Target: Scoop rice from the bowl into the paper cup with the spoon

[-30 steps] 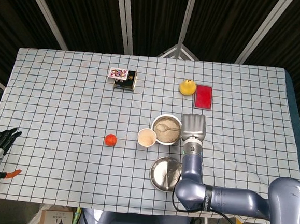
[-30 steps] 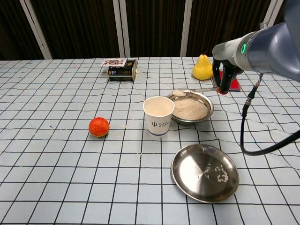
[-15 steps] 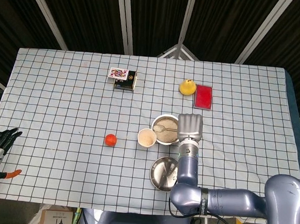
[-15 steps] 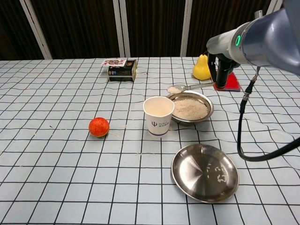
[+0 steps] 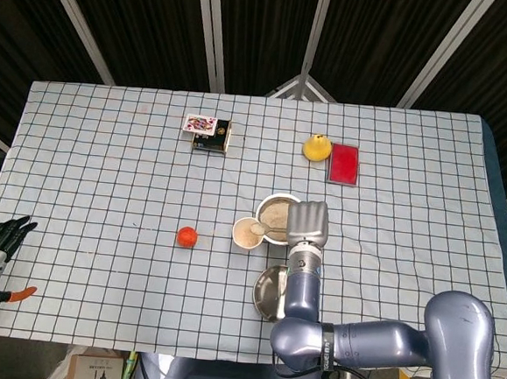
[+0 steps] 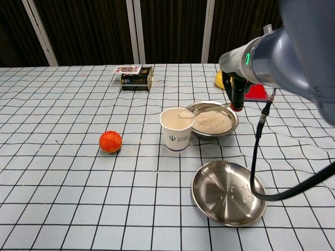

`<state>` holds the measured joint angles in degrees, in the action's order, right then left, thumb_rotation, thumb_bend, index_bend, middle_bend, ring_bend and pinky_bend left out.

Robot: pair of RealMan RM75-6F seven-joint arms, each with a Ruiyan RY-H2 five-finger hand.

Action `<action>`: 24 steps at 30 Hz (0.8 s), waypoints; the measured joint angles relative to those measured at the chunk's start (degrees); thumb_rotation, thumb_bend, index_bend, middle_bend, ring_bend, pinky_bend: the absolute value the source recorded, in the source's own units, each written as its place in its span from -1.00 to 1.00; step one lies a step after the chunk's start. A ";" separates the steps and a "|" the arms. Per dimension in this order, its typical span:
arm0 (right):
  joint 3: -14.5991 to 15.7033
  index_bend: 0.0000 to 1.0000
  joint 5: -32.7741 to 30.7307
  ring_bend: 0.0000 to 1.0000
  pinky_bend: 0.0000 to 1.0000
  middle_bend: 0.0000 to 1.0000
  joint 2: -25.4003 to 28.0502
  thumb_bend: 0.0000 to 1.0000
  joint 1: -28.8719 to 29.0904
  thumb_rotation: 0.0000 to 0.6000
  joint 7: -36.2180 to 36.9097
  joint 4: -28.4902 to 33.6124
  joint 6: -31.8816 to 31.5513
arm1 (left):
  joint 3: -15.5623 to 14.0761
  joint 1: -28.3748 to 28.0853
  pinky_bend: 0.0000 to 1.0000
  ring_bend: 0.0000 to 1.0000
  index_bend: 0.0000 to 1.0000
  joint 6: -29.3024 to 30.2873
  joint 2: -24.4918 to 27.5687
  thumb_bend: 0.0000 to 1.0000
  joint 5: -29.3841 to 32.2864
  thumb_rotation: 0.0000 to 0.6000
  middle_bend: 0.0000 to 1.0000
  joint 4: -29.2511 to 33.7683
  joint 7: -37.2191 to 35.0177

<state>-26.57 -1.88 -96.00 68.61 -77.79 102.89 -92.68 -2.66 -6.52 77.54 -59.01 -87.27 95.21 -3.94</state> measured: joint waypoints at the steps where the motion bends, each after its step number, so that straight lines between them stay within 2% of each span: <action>1: 0.13 0.35 -0.03 1.00 1.00 0.95 -0.28 0.38 0.18 1.00 -0.27 -0.16 -0.23 | -0.02 0.00 -1.00 -1.00 -1.00 0.01 0.02 -1.00 -0.06 1.00 -1.00 -0.01 -0.13; 7: 0.69 0.35 0.48 1.00 1.00 0.95 -1.76 0.38 1.06 1.00 -1.19 -0.94 -1.22 | -0.06 -0.03 -1.00 -1.00 -1.00 0.04 0.12 -1.00 -0.27 1.00 -1.00 -0.05 -0.69; 15: 3.85 0.35 4.82 1.00 1.00 0.95 -3.27 0.38 1.44 1.00 -1.86 -2.58 -1.36 | -0.28 0.11 -1.00 -1.00 -1.00 0.43 0.19 -1.00 -0.90 1.00 -1.00 -0.21 -1.30; 24: 5.93 0.35 7.95 1.00 1.00 0.95 -4.46 0.38 1.51 1.00 -3.39 -3.53 -1.32 | -0.27 0.04 -1.00 -1.00 -1.00 0.36 0.24 -1.00 -0.88 1.00 -1.00 -0.14 -1.47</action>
<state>-20.64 6.07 -100.46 70.11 -81.18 99.36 -94.00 -2.93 -6.48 77.91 -58.77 -88.15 95.07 -5.41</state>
